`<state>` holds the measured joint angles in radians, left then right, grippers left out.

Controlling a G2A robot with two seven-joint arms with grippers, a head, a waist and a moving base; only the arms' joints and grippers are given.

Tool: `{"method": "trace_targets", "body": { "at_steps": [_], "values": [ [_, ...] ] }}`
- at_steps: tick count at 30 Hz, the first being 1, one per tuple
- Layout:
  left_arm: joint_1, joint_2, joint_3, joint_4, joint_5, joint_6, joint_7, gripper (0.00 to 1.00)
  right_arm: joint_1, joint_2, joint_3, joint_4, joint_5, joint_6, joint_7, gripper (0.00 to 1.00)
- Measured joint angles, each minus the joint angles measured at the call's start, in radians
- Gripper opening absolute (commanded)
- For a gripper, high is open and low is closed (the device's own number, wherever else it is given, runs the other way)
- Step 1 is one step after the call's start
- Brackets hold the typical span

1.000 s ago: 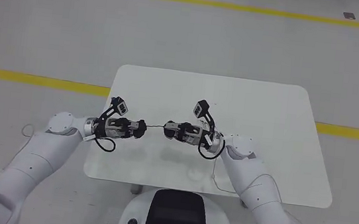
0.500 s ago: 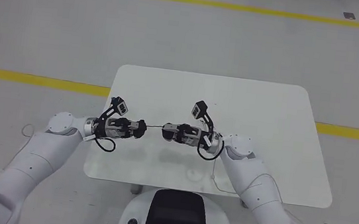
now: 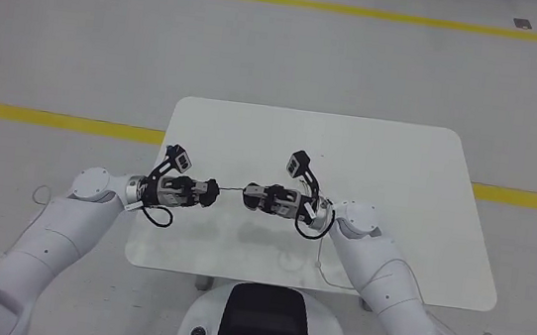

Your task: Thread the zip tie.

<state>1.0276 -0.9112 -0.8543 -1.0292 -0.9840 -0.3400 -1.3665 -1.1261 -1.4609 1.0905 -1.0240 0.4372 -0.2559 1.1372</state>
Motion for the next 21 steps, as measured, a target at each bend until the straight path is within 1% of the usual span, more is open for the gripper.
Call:
{"method": "trace_targets", "body": {
  "at_steps": [9, 11, 12, 21],
  "values": [
    [0.000, 0.000, 0.000, 0.000, 0.000, 0.000, 0.000, 0.00, 0.009, 0.004, -0.014, 0.008, 0.017, -0.003, -0.002, 0.09],
    [0.000, 0.000, 0.000, 0.000, 0.000, 0.000, 0.000, 0.00, 0.012, 0.005, -0.017, 0.011, 0.019, -0.003, -0.003, 0.05],
    [0.000, 0.000, 0.000, 0.000, 0.000, 0.000, 0.000, 0.00, 0.013, 0.005, -0.019, 0.012, 0.021, -0.004, -0.004, 0.00],
    [0.000, 0.000, 0.000, 0.000, 0.000, 0.000, 0.000, 0.00, 0.016, 0.011, -0.030, 0.020, 0.022, -0.010, -0.016, 0.00]
  ]
}}
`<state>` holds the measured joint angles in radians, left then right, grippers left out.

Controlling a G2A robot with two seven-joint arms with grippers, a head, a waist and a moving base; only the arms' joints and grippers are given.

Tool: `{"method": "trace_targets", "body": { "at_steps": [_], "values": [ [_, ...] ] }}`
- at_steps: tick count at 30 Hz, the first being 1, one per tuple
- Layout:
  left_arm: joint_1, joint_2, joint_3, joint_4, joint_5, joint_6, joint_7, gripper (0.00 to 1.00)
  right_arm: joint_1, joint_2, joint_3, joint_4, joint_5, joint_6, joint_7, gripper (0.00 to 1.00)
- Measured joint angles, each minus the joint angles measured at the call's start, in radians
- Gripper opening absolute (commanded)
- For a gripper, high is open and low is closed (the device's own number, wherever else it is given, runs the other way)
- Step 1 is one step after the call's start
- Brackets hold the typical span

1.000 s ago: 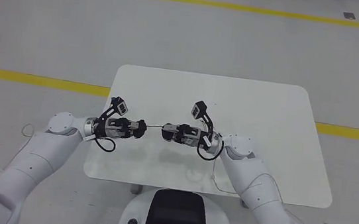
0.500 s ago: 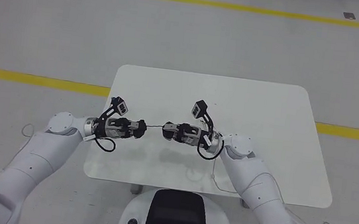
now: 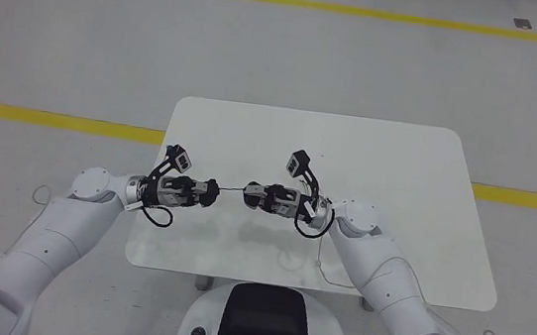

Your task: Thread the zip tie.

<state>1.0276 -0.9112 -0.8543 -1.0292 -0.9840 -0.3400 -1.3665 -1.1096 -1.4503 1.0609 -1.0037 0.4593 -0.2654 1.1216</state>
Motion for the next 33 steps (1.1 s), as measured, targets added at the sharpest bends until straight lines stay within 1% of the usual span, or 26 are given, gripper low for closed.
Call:
{"method": "trace_targets", "body": {
  "at_steps": [2, 3, 4, 5, 13, 26, 29, 30, 33],
  "values": [
    [0.000, 0.000, 0.000, 0.000, 0.000, 0.000, 0.000, 0.00, -0.001, 0.001, -0.001, 0.000, 0.000, -0.002, -0.001, 0.00],
    [0.000, 0.000, 0.000, 0.000, 0.000, 0.000, 0.000, 0.10, -0.001, 0.003, -0.002, 0.000, 0.000, -0.003, -0.001, 0.00],
    [0.000, 0.000, 0.000, 0.000, 0.000, 0.000, 0.000, 0.48, -0.002, 0.003, -0.002, -0.001, 0.001, -0.004, -0.002, 0.00],
    [0.000, 0.000, 0.000, 0.000, 0.000, 0.000, 0.000, 1.00, -0.002, 0.004, -0.002, -0.001, 0.002, -0.005, -0.002, 0.00],
    [0.000, 0.000, 0.000, 0.000, 0.000, 0.000, 0.000, 1.00, -0.006, 0.009, -0.003, 0.003, 0.024, -0.016, -0.005, 0.00],
    [0.000, 0.000, 0.000, 0.000, 0.000, 0.000, 0.000, 1.00, -0.005, 0.012, -0.008, 0.004, 0.028, -0.025, -0.008, 0.00],
    [0.002, 0.001, 0.000, -0.018, 0.031, 0.005, 0.020, 1.00, -0.016, 0.013, -0.010, -0.014, 0.027, -0.018, -0.027, 0.00],
    [0.002, 0.002, -0.002, -0.026, 0.046, 0.009, 0.017, 1.00, -0.023, 0.014, -0.010, -0.026, 0.030, -0.014, -0.032, 0.00],
    [0.000, 0.004, -0.005, -0.036, 0.057, 0.010, -0.022, 1.00, -0.033, 0.016, -0.013, -0.040, 0.053, -0.008, -0.013, 0.00]
  ]
}}
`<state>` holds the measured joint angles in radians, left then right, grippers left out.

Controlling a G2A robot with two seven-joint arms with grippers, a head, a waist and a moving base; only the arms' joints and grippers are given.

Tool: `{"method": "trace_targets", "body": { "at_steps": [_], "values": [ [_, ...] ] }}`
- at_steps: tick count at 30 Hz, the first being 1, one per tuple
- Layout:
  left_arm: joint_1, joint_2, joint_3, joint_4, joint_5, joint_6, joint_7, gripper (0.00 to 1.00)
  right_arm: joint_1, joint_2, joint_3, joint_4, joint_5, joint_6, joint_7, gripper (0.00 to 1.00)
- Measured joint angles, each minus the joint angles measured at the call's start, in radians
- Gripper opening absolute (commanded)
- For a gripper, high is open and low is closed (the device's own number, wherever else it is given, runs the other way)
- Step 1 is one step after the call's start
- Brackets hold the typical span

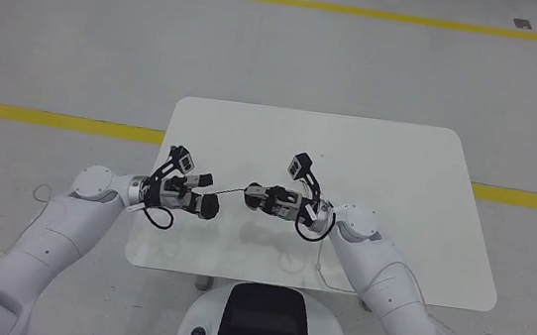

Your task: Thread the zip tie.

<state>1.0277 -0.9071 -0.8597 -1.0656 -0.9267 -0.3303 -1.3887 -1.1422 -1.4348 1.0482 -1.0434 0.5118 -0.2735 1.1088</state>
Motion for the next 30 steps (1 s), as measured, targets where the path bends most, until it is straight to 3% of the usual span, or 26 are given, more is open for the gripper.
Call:
{"method": "trace_targets", "body": {
  "at_steps": [7, 12, 16, 23, 24, 27, 30],
  "values": [
    [-0.008, -0.001, 0.019, -0.044, 0.020, -0.010, -0.001, 1.00, 0.015, -0.005, -0.026, 0.017, 0.038, 0.009, 0.035, 0.00],
    [-0.008, -0.001, 0.019, -0.044, 0.019, -0.010, -0.001, 1.00, 0.016, -0.005, -0.027, 0.019, 0.035, 0.006, 0.030, 0.00],
    [0.002, -0.001, 0.019, -0.072, 0.040, 0.000, 0.033, 1.00, 0.000, -0.003, -0.031, -0.014, 0.026, 0.017, 0.003, 0.00],
    [0.011, 0.000, 0.006, -0.088, 0.050, 0.011, 0.030, 1.00, -0.010, 0.003, -0.033, -0.041, 0.030, 0.022, 0.012, 0.00],
    [0.012, 0.000, 0.004, -0.090, 0.051, 0.012, 0.029, 0.98, -0.009, 0.004, -0.036, -0.043, 0.024, 0.026, 0.012, 0.00],
    [0.013, 0.000, -0.001, -0.092, 0.053, 0.012, 0.026, 0.60, -0.005, 0.006, -0.043, -0.046, 0.005, 0.038, -0.001, 0.00],
    [0.015, 0.000, -0.005, -0.093, 0.057, 0.013, 0.024, 0.44, -0.001, 0.007, -0.050, -0.050, -0.015, 0.048, -0.017, 0.00]
  ]
}}
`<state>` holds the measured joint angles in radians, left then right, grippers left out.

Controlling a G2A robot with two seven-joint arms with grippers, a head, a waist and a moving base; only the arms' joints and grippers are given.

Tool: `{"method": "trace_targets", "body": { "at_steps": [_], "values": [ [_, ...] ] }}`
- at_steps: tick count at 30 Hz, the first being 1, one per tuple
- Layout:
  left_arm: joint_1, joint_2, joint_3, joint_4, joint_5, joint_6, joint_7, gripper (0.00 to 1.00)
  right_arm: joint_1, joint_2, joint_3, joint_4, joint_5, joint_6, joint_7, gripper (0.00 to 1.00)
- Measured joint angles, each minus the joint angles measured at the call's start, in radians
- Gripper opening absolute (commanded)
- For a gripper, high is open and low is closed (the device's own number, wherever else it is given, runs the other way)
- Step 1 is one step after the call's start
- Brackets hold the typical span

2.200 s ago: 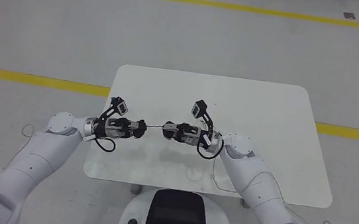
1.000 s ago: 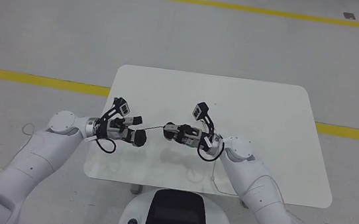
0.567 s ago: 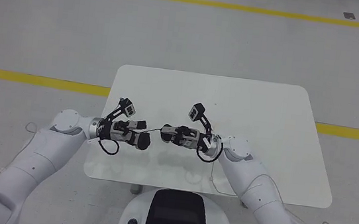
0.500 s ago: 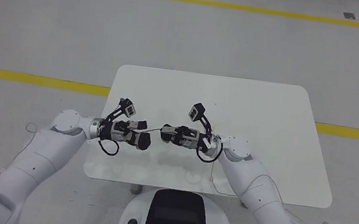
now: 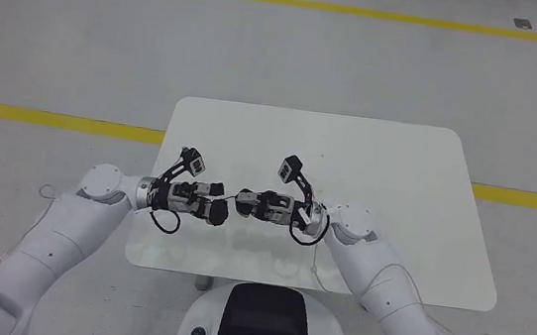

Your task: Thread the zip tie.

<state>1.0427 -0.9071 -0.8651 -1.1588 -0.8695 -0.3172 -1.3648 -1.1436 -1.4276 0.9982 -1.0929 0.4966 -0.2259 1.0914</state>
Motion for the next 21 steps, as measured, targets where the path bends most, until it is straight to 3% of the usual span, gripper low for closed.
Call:
{"method": "trace_targets", "body": {
  "at_steps": [4, 10, 21],
  "values": [
    [0.001, -0.001, -0.004, -0.001, 0.007, 0.005, -0.003, 0.30, 0.005, 0.002, -0.010, -0.006, -0.023, 0.015, -0.011, 0.00],
    [0.004, -0.002, -0.008, 0.002, 0.017, 0.008, 0.004, 0.19, 0.008, 0.006, -0.016, -0.013, -0.047, 0.026, -0.029, 0.00],
    [0.011, -0.004, -0.019, 0.009, 0.030, 0.012, 0.014, 0.12, -0.002, 0.018, -0.016, -0.034, -0.068, 0.028, -0.039, 0.00]
  ]
}}
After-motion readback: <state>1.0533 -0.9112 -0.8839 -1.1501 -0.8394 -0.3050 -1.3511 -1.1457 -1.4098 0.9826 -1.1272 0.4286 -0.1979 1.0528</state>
